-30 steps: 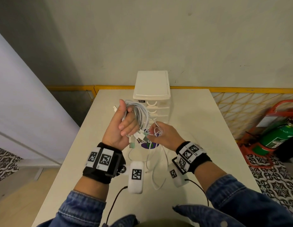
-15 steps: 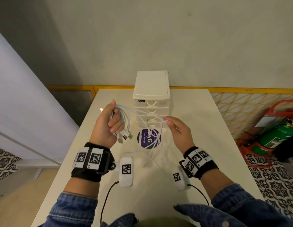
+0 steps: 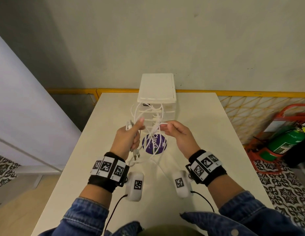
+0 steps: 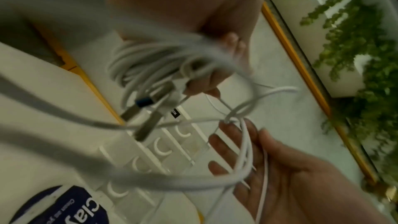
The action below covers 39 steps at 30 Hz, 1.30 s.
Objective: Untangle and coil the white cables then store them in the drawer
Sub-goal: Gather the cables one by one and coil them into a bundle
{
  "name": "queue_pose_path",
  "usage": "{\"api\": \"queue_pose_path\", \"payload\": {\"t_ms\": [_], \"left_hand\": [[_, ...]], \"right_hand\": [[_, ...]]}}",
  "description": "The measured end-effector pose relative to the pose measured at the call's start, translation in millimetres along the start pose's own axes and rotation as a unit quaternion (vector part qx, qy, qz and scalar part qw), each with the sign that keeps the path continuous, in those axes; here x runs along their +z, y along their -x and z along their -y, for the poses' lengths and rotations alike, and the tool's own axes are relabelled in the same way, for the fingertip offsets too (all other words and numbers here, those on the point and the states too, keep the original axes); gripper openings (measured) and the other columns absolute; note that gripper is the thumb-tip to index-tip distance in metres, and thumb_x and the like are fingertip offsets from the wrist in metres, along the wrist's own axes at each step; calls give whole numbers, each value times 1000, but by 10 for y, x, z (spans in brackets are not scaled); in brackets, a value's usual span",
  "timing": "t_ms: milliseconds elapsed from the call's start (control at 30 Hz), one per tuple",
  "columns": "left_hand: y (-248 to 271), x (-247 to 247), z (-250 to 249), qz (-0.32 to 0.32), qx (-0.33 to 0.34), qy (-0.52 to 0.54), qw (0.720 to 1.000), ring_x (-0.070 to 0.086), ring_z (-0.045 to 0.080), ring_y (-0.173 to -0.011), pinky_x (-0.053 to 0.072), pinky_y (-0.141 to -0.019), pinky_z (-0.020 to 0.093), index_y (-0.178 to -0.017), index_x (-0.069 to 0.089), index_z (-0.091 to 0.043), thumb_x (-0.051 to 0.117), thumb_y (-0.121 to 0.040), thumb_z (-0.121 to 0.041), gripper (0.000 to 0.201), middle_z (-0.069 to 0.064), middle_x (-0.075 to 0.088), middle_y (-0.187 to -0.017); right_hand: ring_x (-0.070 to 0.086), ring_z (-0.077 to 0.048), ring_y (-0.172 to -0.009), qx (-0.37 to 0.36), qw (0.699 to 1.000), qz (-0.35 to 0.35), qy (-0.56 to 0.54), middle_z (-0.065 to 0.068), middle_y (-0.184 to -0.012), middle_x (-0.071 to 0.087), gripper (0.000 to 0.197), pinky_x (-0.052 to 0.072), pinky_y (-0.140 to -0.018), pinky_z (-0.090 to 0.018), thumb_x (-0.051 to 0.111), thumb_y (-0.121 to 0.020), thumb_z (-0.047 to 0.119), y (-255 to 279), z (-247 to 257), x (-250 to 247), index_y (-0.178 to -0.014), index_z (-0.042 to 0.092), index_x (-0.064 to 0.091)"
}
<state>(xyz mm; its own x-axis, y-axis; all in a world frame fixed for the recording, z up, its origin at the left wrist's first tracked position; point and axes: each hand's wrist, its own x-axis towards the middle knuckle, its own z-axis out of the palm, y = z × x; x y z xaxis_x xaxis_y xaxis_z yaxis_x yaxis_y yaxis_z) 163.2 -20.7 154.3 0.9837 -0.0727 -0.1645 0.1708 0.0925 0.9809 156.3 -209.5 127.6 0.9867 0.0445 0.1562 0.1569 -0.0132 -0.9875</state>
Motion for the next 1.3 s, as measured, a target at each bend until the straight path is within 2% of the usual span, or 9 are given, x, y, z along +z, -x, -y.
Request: {"api": "queue_pose_path", "payload": {"t_ms": [100, 233, 433, 633, 800, 933, 1100, 1200, 1300], "left_hand": [[33, 85, 5, 5, 4, -70, 998, 28, 16, -33, 26, -37, 21, -64, 53, -5, 80, -62, -47, 50, 0, 34, -38], [19, 132, 58, -38, -2, -136, 990, 32, 16, -30, 28, -37, 21, -55, 45, -9, 75, -74, -22, 38, 0, 40, -34], [-49, -83, 63, -96, -22, -29, 995, 28, 16, -31, 23, -37, 22, -49, 44, -13, 65, -79, -12, 36, 0, 37, -37], [-143, -370, 30, -144, -11, 100, 984, 29, 14, -31, 26, -36, 20, -68, 52, -7, 59, -82, -9, 16, -2, 36, -39], [-113, -277, 55, -84, -8, 105, 991, 26, 13, -29, 24, -34, 18, -62, 55, -9, 57, -86, -7, 24, -2, 34, -38], [-64, -45, 82, -5, -10, 89, 996, 23, 13, -27, 19, -34, 18, -61, 58, -9, 56, -87, -8, 26, -1, 31, -36], [-23, 52, 76, 43, -9, 51, 998, 22, 12, -26, 20, -34, 16, -70, 59, -3, 56, -88, -9, 20, -1, 30, -34], [-16, 14, 69, 64, -18, 59, 996, 23, 11, -25, 20, -33, 15, -73, 61, -2, 54, -89, -9, 19, -1, 30, -34], [16, 52, 98, 108, -33, 50, 992, 23, 11, -25, 19, -34, 17, -64, 58, -1, 56, -89, -8, 25, -1, 31, -33]], "right_hand": [[67, -11, -94, 4, 1000, 23, -4, -2, -99, 71, 21, 51, -81, -19, 46, -96, 15, 15, -4, 70, -100, 9, 66], [64, -10, -90, 11, 999, 31, -10, -3, -95, 70, 20, 49, -81, -16, 49, -94, 12, 21, -9, 60, -93, 9, 68], [59, 3, -71, 19, 994, -58, 87, 0, -85, 69, 23, 44, -72, -15, 45, -95, 10, 14, -166, -117, -85, 8, 65], [61, -18, -91, 41, 964, -123, 233, 2, -90, 68, 21, 38, -74, -7, 49, -92, 10, 71, -482, -313, -85, 14, 68], [52, -11, -64, 121, 965, -61, 224, 7, -69, 64, 28, 38, -66, -29, 47, -90, 15, 90, -356, -306, -77, 22, 71], [64, -25, -81, 146, 947, 19, 286, -15, -84, 71, 61, 48, -85, -39, 46, -83, 60, 31, -271, -158, -87, 5, 71], [55, 7, -48, 148, 954, 72, 251, 12, -59, 60, 18, 38, -57, -6, 58, -87, 25, 0, -276, -69, -96, 20, 73], [52, 8, -45, 171, 955, 59, 235, 8, -55, 58, 37, 37, -59, -16, 54, -90, 37, -4, -282, -30, -56, 31, 67], [63, -9, -60, 176, 952, 35, 247, -4, -62, 67, 44, 46, -65, -27, 62, -81, 48, -35, -359, 7, -63, 8, 68]]}}
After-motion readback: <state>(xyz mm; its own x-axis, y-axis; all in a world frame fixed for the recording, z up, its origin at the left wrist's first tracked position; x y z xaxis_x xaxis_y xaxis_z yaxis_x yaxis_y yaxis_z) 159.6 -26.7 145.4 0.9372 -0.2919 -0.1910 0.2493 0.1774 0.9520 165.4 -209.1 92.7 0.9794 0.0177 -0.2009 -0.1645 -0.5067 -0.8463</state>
